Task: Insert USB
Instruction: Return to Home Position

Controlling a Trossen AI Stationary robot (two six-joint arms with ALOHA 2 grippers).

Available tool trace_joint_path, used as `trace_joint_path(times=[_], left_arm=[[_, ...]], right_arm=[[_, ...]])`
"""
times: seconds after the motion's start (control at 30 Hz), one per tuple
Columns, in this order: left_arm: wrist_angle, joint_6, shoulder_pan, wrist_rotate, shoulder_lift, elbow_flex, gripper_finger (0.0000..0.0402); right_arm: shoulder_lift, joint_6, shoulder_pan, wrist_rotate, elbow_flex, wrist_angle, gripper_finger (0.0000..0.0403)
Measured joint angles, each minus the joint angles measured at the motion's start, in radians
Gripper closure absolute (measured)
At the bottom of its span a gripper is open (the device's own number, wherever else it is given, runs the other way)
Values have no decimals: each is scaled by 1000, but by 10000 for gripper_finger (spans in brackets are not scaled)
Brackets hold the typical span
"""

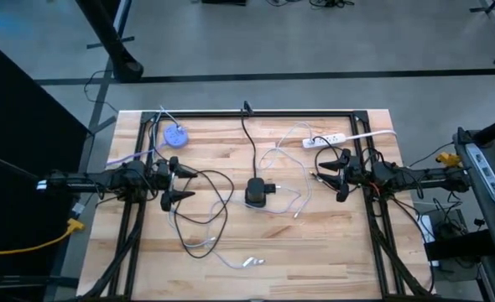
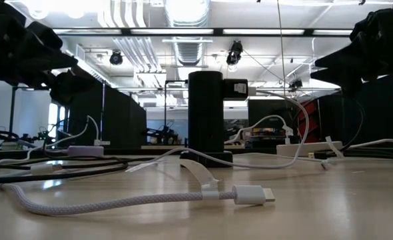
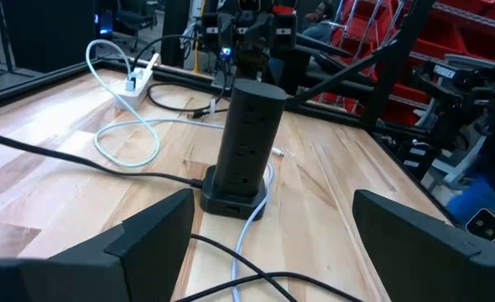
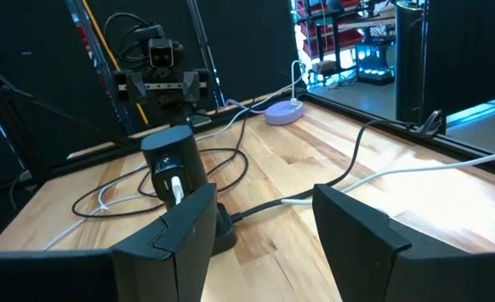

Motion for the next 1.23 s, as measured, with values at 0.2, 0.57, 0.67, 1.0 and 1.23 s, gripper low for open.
trace_joint_path(times=[0.2,0.57,0.67,1.0,1.23], left_arm=[[0,0,0,0,5,0,89],[0,0,0,0,15,0,89],[0,0,0,0,16,0,89],[0,0,0,0,25,0,89],[0,0,0,0,34,0,89]], right_arm=[[0,0,0,0,0,0,219],[0,0,0,0,0,0,219],[0,0,0,0,0,0,219],[1,0,0,0,0,0,219],[0,0,0,0,0,0,219]])
